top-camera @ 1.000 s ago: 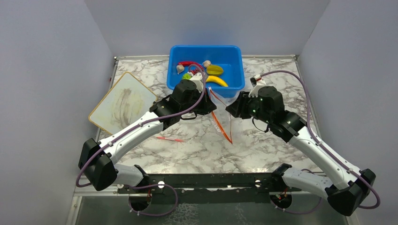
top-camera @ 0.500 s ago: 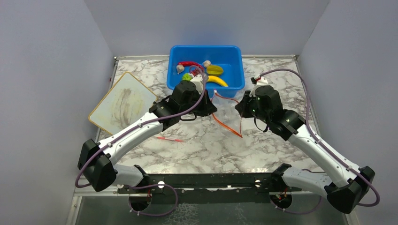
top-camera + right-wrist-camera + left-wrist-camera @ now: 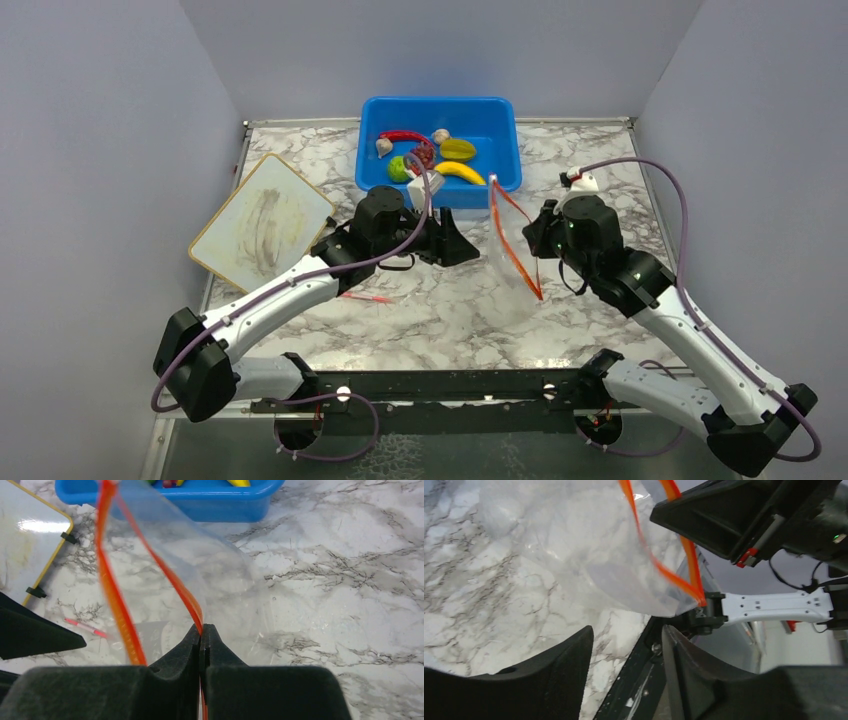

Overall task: Place the food in the zip-top bag and seal the zipper
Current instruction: Open the zipper of the food storage bag.

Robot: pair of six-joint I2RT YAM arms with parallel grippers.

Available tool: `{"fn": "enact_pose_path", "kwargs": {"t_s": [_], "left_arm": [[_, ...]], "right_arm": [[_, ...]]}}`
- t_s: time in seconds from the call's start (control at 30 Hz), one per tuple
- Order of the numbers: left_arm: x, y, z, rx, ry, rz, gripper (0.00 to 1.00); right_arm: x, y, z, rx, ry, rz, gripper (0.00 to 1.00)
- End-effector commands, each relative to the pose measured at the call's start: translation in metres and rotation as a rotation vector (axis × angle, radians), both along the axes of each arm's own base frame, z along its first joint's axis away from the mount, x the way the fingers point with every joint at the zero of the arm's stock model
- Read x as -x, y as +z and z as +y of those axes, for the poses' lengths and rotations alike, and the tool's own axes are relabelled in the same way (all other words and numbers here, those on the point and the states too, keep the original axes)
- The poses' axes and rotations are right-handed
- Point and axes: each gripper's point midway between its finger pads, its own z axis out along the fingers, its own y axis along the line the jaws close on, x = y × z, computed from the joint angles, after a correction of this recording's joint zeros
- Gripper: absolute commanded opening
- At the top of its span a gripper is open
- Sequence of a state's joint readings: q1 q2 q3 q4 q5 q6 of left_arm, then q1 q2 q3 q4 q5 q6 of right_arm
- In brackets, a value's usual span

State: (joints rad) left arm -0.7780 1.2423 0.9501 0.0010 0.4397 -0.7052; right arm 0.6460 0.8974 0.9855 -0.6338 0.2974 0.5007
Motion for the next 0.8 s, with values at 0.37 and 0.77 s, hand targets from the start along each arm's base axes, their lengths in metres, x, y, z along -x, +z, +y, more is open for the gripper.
{"fn": "enact_pose_path", "kwargs": {"t_s": [0.37,0.77], "left_arm": [[-0.049,0.047,0.022,-0.161,0.197,-0.2,0.97],[-0.104,0.047,0.043,-0.351,0.36,-0.349,0.99]], "right_arm": [[-0.001,0.035,-0.071,0.232,-0.293,0.006,0.01],[-0.009,0.03,-0.101,0.442,-0.475,0.078,0.01]]}}
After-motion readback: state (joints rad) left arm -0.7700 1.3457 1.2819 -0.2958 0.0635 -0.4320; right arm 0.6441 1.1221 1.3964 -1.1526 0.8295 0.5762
